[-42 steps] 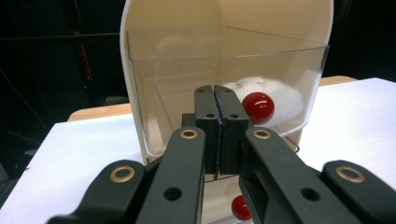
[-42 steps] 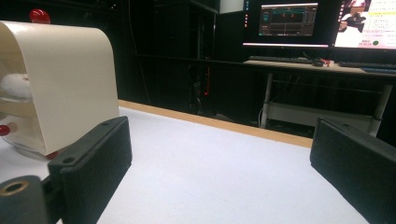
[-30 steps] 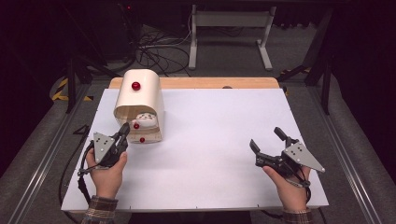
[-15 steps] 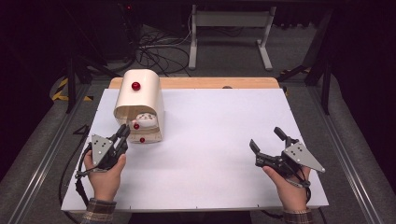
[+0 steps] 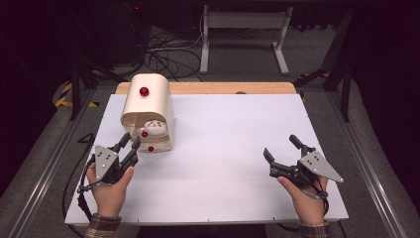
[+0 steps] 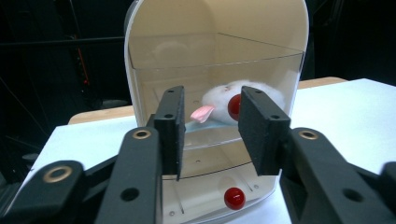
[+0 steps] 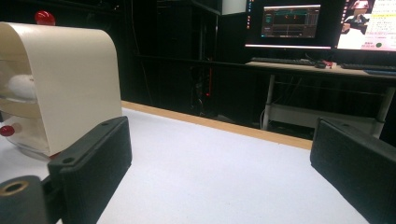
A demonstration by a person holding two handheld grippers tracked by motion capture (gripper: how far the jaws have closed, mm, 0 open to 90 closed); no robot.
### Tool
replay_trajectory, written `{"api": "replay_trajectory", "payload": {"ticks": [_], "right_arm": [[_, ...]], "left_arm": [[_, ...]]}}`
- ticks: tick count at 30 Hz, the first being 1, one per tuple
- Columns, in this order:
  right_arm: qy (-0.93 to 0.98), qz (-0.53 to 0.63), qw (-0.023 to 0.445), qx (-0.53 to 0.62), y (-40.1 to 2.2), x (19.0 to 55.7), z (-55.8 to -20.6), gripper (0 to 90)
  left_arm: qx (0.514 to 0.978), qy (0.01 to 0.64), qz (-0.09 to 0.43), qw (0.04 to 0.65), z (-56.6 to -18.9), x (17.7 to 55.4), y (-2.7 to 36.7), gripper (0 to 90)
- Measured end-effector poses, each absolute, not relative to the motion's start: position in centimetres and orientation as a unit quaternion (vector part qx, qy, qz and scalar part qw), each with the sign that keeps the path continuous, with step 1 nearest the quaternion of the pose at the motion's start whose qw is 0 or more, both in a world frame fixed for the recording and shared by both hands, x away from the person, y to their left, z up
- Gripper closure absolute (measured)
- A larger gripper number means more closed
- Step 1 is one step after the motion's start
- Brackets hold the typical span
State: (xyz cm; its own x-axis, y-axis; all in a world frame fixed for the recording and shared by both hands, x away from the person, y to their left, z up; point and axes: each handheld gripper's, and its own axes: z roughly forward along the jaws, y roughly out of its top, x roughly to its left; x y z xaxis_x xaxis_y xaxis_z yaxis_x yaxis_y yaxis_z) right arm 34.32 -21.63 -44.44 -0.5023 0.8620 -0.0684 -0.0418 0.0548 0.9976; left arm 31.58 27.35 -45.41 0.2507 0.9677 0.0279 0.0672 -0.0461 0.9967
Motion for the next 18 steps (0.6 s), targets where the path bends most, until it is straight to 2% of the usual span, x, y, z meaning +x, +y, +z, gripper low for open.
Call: {"api": "replay_trajectory", "payload": {"ticks": [18], "right_arm": [[0.624,0.603,0.373,0.327,-21.41,34.33,-44.43,6.2]], "left_arm": [[0.585,0.437,0.426,0.535,-45.05,30.87,27.44,50.3]]}}
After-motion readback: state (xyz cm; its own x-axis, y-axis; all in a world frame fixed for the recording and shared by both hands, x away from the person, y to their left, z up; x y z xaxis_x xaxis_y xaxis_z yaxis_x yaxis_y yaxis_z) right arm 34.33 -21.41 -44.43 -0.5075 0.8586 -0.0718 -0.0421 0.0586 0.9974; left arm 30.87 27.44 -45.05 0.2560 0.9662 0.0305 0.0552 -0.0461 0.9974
